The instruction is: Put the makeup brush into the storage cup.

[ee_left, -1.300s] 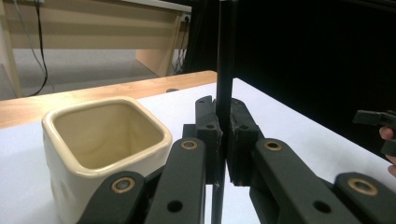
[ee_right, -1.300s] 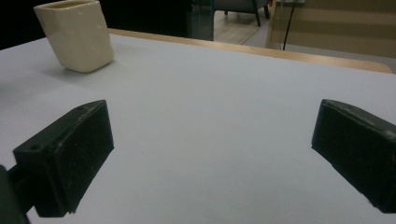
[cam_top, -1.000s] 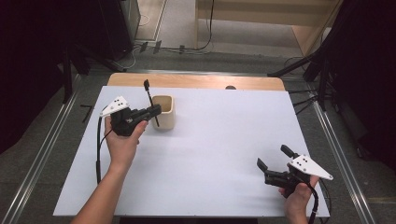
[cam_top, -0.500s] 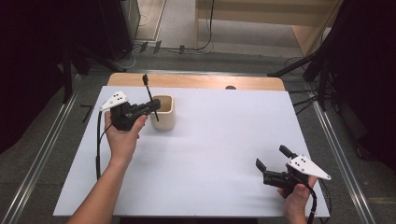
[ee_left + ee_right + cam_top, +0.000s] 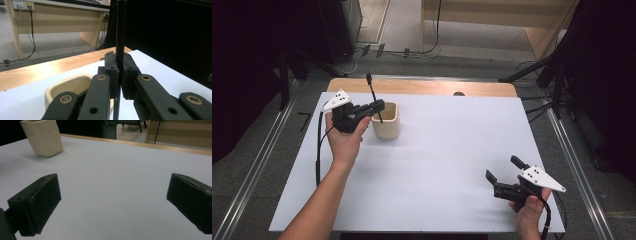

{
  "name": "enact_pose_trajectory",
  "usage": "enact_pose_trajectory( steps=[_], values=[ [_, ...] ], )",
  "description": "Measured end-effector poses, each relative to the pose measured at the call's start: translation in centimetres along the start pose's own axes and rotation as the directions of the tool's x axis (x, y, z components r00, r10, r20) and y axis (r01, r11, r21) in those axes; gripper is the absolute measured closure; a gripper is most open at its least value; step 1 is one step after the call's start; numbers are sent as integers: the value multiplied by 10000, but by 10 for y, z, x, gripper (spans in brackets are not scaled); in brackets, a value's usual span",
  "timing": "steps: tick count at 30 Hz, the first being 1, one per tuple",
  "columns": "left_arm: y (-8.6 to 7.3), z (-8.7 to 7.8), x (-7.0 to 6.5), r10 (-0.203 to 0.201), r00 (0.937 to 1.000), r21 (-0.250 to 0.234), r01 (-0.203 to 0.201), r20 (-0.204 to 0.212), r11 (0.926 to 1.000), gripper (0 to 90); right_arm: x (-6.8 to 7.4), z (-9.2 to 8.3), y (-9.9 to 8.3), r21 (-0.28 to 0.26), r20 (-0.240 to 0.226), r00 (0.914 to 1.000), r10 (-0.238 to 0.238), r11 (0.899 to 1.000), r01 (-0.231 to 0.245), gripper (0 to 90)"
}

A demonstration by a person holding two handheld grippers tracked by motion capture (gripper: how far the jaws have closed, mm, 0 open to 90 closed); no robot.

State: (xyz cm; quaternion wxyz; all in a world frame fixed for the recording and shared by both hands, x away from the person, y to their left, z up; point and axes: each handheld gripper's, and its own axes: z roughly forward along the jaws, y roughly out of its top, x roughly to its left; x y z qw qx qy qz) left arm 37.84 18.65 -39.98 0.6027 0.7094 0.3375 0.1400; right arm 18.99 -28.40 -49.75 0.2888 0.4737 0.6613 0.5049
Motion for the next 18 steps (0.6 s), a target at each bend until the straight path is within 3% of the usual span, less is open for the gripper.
enact_pose_trajectory(
  steps=[18],
  values=[
    [-2,15,16,-250,9989,-31,249,-407,9997,864,0,1,-1,55,-38,10000,51,10000,-51,0]
  ],
)
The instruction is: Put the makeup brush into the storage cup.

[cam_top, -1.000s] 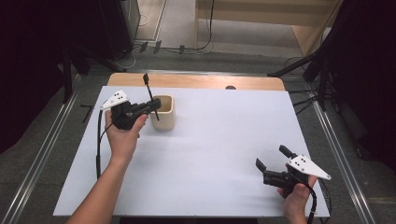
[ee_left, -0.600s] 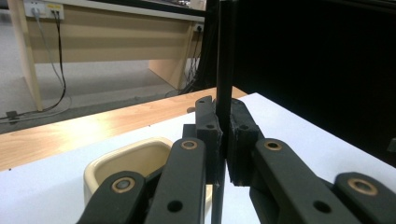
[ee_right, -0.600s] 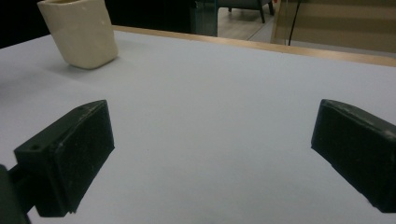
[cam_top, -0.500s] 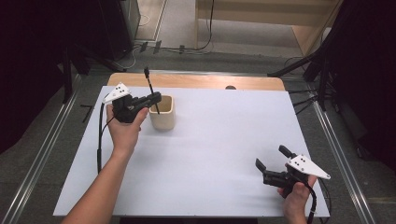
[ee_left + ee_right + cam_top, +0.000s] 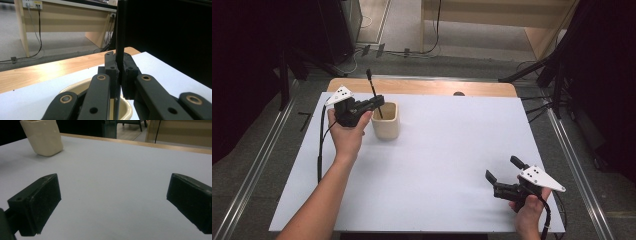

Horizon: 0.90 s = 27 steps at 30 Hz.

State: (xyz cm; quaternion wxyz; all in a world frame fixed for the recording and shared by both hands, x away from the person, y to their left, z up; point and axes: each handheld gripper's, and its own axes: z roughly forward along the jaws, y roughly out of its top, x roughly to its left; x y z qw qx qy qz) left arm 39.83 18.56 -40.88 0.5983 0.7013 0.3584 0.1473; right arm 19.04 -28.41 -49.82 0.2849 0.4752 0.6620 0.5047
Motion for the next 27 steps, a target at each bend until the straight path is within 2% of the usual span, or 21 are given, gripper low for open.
enact_pose_trajectory(
  steps=[12,17,27],
  values=[
    [-6,9,4,126,9995,208,-120,-288,9997,864,0,0,0,17,-3,10000,-14,10000,14,0],
    [-10,12,5,55,9994,303,-45,-337,9995,864,0,0,0,25,-9,10000,1,10000,-1,0],
    [-22,19,8,121,9989,858,-83,-442,9963,864,0,1,0,43,8,10000,16,10000,-16,0]
  ],
)
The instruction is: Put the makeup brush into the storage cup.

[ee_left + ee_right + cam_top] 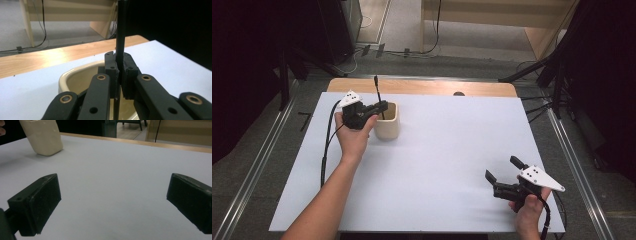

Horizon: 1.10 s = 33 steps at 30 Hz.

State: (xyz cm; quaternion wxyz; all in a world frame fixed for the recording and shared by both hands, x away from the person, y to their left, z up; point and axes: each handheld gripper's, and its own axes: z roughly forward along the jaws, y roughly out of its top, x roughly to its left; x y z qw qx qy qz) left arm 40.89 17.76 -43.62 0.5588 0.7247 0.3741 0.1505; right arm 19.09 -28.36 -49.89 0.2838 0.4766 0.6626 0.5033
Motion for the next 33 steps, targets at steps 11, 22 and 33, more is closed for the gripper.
enact_pose_trajectory(
  steps=[11,22,33],
  values=[
    [-5,2,1,449,9989,791,-435,-164,9959,855,0,2,-1,69,-28,10000,24,10000,-23,0],
    [-3,-17,-4,295,9992,0,-295,-266,9996,32,0,2,-1,89,50,10000,83,9999,-83,0],
    [-14,-39,-2,661,9978,-162,-660,85,9977,0,0,1,-1,93,58,10000,59,9999,-60,0]
  ],
)
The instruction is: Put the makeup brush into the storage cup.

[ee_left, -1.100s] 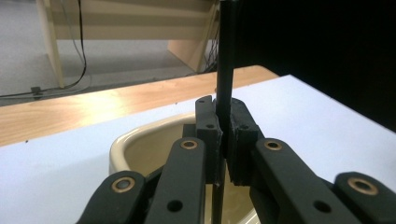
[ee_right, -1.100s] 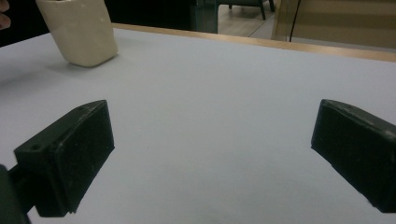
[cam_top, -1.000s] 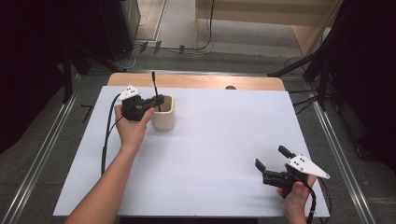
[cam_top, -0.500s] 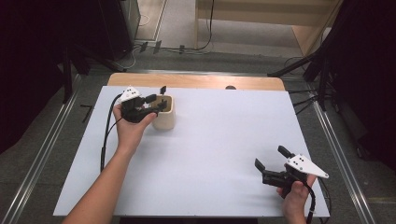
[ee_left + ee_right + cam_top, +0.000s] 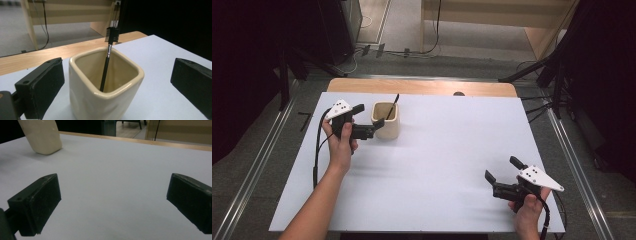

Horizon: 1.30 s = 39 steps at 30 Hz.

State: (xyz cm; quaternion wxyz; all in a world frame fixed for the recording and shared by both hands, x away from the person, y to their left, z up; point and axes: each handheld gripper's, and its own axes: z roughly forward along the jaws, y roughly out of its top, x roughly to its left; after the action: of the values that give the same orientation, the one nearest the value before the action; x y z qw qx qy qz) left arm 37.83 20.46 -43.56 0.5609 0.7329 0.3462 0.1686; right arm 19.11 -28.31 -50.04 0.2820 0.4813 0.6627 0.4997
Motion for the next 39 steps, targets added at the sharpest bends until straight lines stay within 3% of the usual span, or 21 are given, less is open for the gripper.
enact_pose_trajectory(
  steps=[6,13,17,22,39],
  values=[
    [-7,-10,-7,359,9993,105,-357,-118,9993,0,0,0,0,-7,-12,10000,10,10000,-10,0],
    [-17,-24,-11,169,9998,-122,-170,-63,9998,0,1,1,0,-2,-37,10000,-41,10000,41,0],
    [-23,-31,-14,199,9989,104,-195,-436,9998,0,1,1,0,9,-26,10000,-13,10000,13,0],
    [-30,-42,-17,52,9990,3,-52,-441,10000,0,2,1,0,-11,-23,10000,-48,10000,48,0],
    [-52,-70,-28,151,9982,-230,-165,-578,9996,0,3,1,0,13,-26,10000,-65,10000,65,0]
  ],
)
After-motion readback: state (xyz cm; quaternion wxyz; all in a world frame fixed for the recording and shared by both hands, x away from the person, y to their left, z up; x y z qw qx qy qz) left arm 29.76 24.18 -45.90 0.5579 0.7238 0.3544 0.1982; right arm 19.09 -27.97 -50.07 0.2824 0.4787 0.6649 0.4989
